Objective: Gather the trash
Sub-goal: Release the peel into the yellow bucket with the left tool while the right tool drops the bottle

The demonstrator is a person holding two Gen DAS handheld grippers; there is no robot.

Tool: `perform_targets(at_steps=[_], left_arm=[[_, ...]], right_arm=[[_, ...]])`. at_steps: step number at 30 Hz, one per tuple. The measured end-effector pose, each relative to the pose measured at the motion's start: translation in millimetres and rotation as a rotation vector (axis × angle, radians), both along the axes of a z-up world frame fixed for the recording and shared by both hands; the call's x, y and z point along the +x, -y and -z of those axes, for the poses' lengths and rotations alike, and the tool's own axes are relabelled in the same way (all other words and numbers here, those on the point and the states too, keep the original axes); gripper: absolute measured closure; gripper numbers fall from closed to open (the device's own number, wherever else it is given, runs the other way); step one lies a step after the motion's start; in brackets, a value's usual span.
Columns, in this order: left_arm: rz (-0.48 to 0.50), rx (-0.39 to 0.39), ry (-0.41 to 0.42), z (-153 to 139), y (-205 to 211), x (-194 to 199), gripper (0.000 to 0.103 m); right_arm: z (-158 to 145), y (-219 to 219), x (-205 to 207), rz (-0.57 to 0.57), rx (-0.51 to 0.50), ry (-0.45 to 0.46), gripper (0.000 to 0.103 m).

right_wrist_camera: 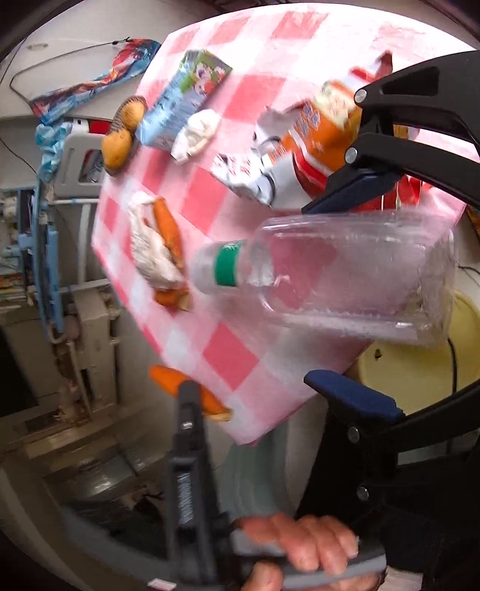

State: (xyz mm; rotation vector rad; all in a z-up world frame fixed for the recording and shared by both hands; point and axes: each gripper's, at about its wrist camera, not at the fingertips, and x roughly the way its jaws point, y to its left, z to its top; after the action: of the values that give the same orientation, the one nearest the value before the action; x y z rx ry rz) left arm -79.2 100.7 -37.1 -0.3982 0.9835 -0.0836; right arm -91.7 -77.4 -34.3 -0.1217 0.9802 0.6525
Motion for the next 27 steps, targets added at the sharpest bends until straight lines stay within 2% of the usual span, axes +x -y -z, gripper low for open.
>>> perform_targets(at_steps=[2,5,8,12,15,17,19,22,24,27], left_arm=[[0.003,-0.002,0.002,0,0,0,0.088],[0.014,0.005,0.004,-1,1,-2,0.088],[0.021,0.021,0.015,-6,2,-5,0.088],[0.015,0.019,0.027,-13,-3,-21,0.088],[0.012,0.020,0.028,-16,-7,-37,0.088],[0.007,0.069,0.034,-20,-7,-52,0.088],[0.008,0.067,0.031,-21,-9,-65,0.088],[0.011,0.051,0.011,-19,-8,-80,0.088],[0.024,0.066,-0.016,-15,0,-89,0.088],[0.046,0.079,-0.073,-1,12,-101,0.088]], right_arm=[[6,-9,-1,-0.012,-0.062,0.019,0.048],[4,-14,-5,-0.029,-0.076,0.038,0.048],[-9,-10,-11,-0.045,-0.009,0.035,0.048],[-19,-9,-27,-0.091,0.126,-0.038,0.048],[-7,-23,-54,-0.149,0.117,-0.084,0.048],[-2,-31,-67,-0.176,0.111,-0.103,0.048],[3,-41,-77,-0.204,0.090,-0.111,0.048],[17,-51,-84,-0.233,0.052,-0.178,0.047],[23,-52,-88,-0.234,0.005,-0.183,0.036],[14,-39,-91,-0.191,-0.011,-0.155,0.028]])
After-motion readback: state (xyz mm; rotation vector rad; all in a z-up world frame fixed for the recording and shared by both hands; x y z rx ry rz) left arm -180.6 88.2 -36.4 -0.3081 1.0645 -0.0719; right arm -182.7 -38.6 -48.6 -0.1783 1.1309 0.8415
